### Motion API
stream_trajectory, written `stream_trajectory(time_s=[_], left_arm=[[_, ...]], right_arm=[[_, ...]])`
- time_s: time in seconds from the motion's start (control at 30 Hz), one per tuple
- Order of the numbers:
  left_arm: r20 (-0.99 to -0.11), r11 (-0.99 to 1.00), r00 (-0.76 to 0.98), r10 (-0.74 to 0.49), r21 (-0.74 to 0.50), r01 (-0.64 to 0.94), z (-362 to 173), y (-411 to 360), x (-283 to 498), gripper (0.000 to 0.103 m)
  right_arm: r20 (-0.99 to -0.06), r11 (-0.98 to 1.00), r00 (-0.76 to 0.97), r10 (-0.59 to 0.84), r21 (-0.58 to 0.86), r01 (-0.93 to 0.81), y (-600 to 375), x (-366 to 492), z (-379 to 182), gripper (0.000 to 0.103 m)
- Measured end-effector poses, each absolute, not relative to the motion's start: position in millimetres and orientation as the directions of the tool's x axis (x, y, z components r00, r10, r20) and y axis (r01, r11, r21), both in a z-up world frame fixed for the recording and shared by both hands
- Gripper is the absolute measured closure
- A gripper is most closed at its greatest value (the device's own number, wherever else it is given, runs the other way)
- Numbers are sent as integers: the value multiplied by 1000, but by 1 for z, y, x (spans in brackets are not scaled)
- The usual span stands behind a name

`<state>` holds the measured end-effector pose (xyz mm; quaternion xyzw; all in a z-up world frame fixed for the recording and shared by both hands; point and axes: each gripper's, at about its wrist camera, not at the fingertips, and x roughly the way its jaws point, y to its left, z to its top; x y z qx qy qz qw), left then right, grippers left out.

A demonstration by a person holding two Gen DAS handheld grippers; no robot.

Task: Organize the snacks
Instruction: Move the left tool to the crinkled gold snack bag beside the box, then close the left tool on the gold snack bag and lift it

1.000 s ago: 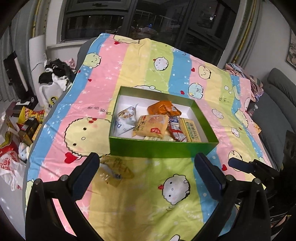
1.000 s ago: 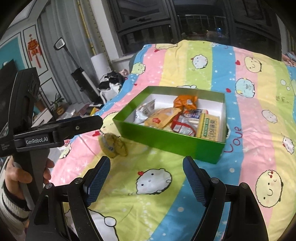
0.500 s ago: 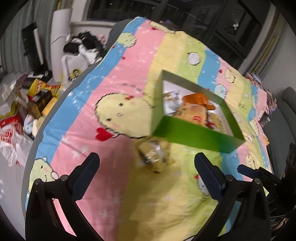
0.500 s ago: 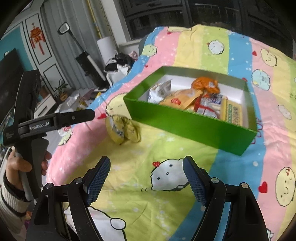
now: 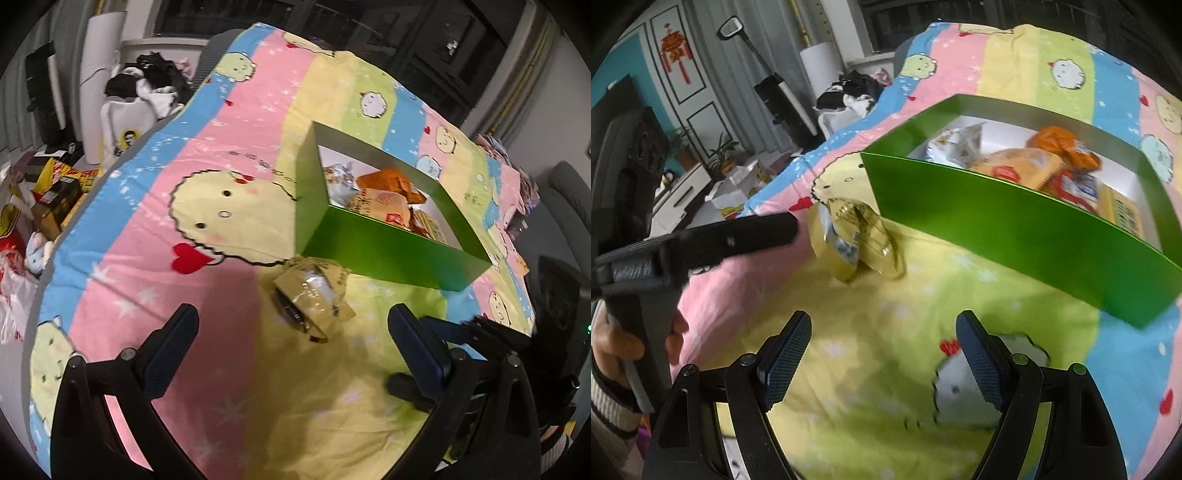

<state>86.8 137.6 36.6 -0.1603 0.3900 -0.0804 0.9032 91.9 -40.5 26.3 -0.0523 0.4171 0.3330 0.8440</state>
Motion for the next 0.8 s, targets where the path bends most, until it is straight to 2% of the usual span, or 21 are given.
stream_trajectory(time_s=[0.3,0.4,0.53,0.6,0.67,0.73,0.8], left_arm=[[-694,927,647,-314,-373,50,23,130,110,2],[-692,919,640,-334,-391,57,20,131,114,11],[-695,911,628,-350,-408,57,15,133,120,31],[-691,900,620,-371,-432,57,13,134,122,36],[-689,890,611,-390,-452,58,10,135,123,46],[-692,891,610,-386,-450,54,9,134,124,49],[-689,887,606,-397,-458,59,9,133,125,57]], right_arm=[[-747,713,386,541,164,-682,-7,117,17,22],[-749,704,379,544,161,-691,1,125,14,22],[-744,683,356,566,181,-707,10,134,10,22],[-739,675,348,577,192,-712,12,137,9,22],[-742,682,338,579,215,-699,12,139,6,29],[-737,678,323,594,241,-695,11,140,5,35],[-733,676,325,598,242,-696,11,141,6,41]])
